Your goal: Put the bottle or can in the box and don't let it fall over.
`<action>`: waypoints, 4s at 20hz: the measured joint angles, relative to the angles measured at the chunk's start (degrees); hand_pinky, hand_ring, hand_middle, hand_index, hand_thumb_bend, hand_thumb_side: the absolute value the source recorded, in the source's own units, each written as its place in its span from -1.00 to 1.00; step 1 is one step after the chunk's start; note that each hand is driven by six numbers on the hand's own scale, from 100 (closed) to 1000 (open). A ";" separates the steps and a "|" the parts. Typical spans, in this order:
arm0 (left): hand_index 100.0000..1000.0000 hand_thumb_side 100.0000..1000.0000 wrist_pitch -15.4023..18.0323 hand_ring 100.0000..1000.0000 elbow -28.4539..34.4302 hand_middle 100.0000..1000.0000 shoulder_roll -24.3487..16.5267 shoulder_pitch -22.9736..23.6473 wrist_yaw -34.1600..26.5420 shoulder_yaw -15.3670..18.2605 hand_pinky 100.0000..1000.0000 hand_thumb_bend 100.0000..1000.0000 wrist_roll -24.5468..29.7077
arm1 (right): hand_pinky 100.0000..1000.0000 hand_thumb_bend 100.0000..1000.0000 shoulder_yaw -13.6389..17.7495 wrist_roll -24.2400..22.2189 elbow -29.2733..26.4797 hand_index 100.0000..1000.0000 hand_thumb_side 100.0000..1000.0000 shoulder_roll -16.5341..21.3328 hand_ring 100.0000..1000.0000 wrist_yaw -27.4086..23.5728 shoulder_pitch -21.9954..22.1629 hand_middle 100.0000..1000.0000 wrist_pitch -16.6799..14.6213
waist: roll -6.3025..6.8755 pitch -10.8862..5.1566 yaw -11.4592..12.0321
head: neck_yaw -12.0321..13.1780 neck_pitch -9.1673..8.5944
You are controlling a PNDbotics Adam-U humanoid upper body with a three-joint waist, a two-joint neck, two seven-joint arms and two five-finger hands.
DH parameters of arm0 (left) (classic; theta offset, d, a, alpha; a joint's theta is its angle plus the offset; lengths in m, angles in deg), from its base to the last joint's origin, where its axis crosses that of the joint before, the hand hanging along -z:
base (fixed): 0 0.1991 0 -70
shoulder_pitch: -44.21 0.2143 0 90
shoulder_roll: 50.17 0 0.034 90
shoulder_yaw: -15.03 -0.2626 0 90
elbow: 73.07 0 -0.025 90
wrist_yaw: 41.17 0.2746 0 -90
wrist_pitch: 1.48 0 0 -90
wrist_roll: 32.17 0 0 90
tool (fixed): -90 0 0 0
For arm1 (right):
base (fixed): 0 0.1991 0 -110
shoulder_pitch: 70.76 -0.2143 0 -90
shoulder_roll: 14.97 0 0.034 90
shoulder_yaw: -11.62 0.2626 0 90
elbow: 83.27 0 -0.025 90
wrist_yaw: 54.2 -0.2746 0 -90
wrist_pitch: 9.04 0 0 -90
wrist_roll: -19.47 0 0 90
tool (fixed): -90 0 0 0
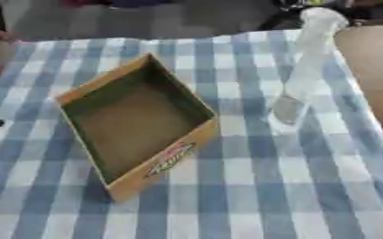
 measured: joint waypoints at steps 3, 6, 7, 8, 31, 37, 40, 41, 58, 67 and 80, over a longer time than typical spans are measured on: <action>0.94 0.44 -0.04 0.10 0.00 0.77 0.00 -0.01 0.00 0.00 1.00 -1.00 0.06 | 0.81 -1.00 -0.01 -0.12 0.15 1.00 0.14 0.00 1.00 0.05 0.00 1.00 -0.07 | -0.02 0.00 0.00 | 0.04 0.00; 0.94 0.44 -0.01 0.10 0.00 0.77 0.00 -0.08 0.00 0.00 1.00 -1.00 0.10 | 0.82 -1.00 -0.01 -0.32 0.31 1.00 0.14 0.00 1.00 0.37 0.05 1.00 -0.06 | -0.11 0.01 0.01 | 0.20 0.00; 0.94 0.44 0.00 0.10 0.00 0.77 0.00 -0.08 0.00 0.00 1.00 -1.00 0.11 | 0.82 -1.00 -0.01 -0.36 0.36 1.00 0.14 0.00 1.00 0.45 0.15 1.00 -0.06 | -0.13 0.01 0.01 | 0.22 0.00; 0.94 0.45 0.01 0.10 0.00 0.77 0.00 -0.09 0.01 0.00 1.00 -1.00 0.12 | 0.82 -1.00 -0.01 -0.41 0.52 1.00 0.15 0.00 1.00 0.51 0.25 1.00 -0.05 | -0.14 0.02 0.02 | 0.23 0.00; 0.94 0.44 0.10 0.10 0.00 0.77 0.00 -0.37 0.16 -0.01 1.00 -1.00 0.28 | 0.89 -1.00 -4.05 -11.69 5.57 1.00 0.23 0.08 1.00 9.50 3.08 1.00 -5.36 | 0.10 0.32 0.31 | 0.51 -0.24; 0.94 0.45 0.04 0.10 0.00 0.77 0.00 -0.41 0.15 -0.02 1.00 -1.00 0.37 | 0.89 -1.00 -4.61 -12.98 5.83 1.00 0.23 0.05 1.00 10.07 3.21 1.00 -4.95 | 0.09 0.32 0.42 | 0.68 -0.30; 0.94 0.45 -0.01 0.10 0.00 0.77 0.00 -0.41 0.15 -0.03 1.00 -1.00 0.42 | 0.90 -1.00 -4.66 -13.35 6.14 1.00 0.24 -0.01 1.00 10.13 3.00 1.00 -4.55 | 0.08 0.40 0.59 | 0.74 -0.31; 0.94 0.45 -0.02 0.09 0.00 0.77 0.00 -0.43 0.15 -0.03 1.00 -1.00 0.43 | 0.90 -1.00 -4.69 -13.44 6.34 1.00 0.24 -0.02 1.00 10.26 2.82 1.00 -4.37 | 0.08 0.50 0.61 | 0.74 -0.31; 0.94 0.45 -0.13 0.09 0.00 0.77 0.00 -0.97 0.19 -0.39 1.00 -1.00 0.74 | 0.95 -1.00 -5.30 -14.31 10.96 1.00 0.13 -0.95 1.00 11.17 -0.14 1.00 -1.70 | 0.13 1.63 1.29 | 0.74 -1.18; 0.94 0.45 -0.13 0.09 -0.01 0.77 0.00 -0.98 0.31 -0.42 1.00 -1.00 1.09 | 0.97 -1.00 -5.17 -14.14 12.65 1.00 -0.06 -1.03 1.00 12.09 -1.88 1.00 -1.85 | 0.42 1.83 1.33 | 0.74 -1.85; 0.94 0.45 -0.15 0.09 -0.01 0.77 0.00 -0.99 0.43 -0.44 1.00 -1.00 1.29 | 0.95 -1.00 -4.77 -13.65 13.04 1.00 0.02 -1.43 1.00 12.31 -3.07 1.00 -1.79 | 0.44 1.85 1.33 | 0.80 -2.34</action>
